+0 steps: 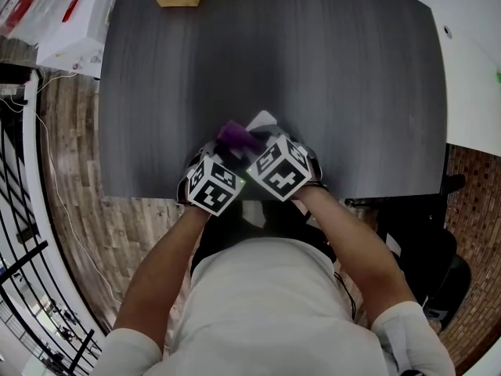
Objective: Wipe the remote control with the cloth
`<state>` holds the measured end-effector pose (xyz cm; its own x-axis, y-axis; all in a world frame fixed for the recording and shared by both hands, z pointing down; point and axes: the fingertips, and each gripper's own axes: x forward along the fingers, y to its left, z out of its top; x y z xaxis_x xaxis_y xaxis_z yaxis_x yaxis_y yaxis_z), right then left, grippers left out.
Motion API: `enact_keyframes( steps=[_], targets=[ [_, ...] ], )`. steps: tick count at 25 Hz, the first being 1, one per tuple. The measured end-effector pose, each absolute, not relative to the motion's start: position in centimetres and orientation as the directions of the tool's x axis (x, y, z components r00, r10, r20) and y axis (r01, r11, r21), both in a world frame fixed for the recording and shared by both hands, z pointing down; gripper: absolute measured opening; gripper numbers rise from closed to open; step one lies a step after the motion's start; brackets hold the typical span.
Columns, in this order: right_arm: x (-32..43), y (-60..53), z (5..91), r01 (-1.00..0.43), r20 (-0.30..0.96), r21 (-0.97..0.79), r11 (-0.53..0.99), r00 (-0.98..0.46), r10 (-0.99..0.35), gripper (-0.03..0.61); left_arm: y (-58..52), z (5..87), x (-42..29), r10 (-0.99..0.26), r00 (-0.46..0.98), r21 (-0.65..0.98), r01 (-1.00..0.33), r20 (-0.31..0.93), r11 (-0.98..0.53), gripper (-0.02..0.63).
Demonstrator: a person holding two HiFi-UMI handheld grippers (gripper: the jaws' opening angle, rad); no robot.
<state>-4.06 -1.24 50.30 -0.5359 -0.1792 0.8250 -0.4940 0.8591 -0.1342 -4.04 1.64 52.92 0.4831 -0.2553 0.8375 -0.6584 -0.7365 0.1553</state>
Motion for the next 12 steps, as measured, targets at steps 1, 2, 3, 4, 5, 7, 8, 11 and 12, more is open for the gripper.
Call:
enact_keyframes(
  steps=[1,2,3,4,5,7,8,11,12],
  targets=[
    [-4.1,-1.2,50.3,-0.496,0.824,-0.134,0.858,-0.536,-0.181,0.092,1.7,53.0,-4.1,-0.256,0.486,0.157,-0.658,0.836,-0.737,0.216],
    [-4.2,-1.3,50.3,-0.499,0.823,-0.134,0.856,-0.537,-0.185,0.092,1.7,53.0,-4.2,-0.257,0.485,0.152,-0.655,0.836,-0.740,0.216],
    [-4.1,-1.4,50.2,-0.506,0.823,-0.130,0.853,-0.535,-0.192,0.092,1.7,53.1,-4.3,-0.259,0.480,0.140,-0.649,0.839,-0.748,0.216],
    [-3.9,-1.7,50.2,-0.519,0.824,-0.122,0.846,-0.528,-0.205,0.092,1.8,53.2,-4.3,-0.261,0.472,0.123,-0.640,0.842,-0.759,0.216],
    [-3.4,-2.1,50.2,-0.539,0.826,-0.110,0.835,-0.518,-0.225,0.092,1.8,53.4,-4.4,-0.265,0.465,0.106,-0.631,0.844,-0.769,0.216],
    [-2.2,-3.0,50.3,-0.583,0.829,-0.099,0.806,-0.497,-0.257,0.092,1.8,53.5,-4.4,-0.270,0.460,0.090,-0.622,0.846,-0.778,0.216],
    [-1.5,-3.4,50.4,-0.600,0.830,-0.097,0.794,-0.490,-0.268,0.092,1.8,53.5,-4.4,-0.269,0.459,0.090,-0.622,0.847,-0.777,0.216],
    [0.5,-4.3,50.6,-0.622,0.835,-0.072,0.779,-0.465,-0.294,0.092,1.9,53.5,-4.3,-0.262,0.457,0.096,-0.624,0.850,-0.776,0.215],
    [1.1,-4.5,50.7,-0.629,0.837,-0.069,0.774,-0.458,-0.298,0.092,1.9,53.5,-4.3,-0.260,0.457,0.098,-0.624,0.851,-0.775,0.215]
  ],
)
